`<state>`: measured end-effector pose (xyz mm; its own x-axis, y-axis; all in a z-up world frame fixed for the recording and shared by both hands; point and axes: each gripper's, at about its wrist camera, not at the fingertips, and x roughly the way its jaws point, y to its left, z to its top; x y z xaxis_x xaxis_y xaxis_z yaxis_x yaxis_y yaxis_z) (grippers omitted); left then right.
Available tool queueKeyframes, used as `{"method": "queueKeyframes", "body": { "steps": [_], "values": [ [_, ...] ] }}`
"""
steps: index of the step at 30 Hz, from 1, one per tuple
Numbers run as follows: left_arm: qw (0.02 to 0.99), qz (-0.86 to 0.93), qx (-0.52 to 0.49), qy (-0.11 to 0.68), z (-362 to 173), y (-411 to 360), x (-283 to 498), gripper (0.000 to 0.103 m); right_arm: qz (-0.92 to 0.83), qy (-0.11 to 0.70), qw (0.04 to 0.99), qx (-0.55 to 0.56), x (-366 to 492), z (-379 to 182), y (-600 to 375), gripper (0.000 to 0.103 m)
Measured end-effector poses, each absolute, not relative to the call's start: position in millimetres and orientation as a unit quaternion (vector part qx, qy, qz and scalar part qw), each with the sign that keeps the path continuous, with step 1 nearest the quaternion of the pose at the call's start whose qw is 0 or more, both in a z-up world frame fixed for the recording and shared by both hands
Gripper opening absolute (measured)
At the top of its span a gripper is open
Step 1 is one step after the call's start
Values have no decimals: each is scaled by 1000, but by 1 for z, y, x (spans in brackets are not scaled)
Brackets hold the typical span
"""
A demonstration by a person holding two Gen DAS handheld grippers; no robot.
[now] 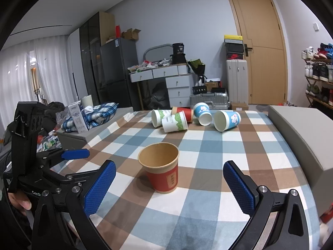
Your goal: Flip cup upright
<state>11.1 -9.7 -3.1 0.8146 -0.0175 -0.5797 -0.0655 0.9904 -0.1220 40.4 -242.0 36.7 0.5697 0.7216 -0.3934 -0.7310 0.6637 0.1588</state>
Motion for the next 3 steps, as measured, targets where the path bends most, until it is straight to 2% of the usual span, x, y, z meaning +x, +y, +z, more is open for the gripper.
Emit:
{"method": "queueKeyframes", "body": {
  "steps": [3],
  "values": [
    [950,12,-69,304,-2,-10,11,101,410,217,886,-11,40,36,-242,103]
  ]
}}
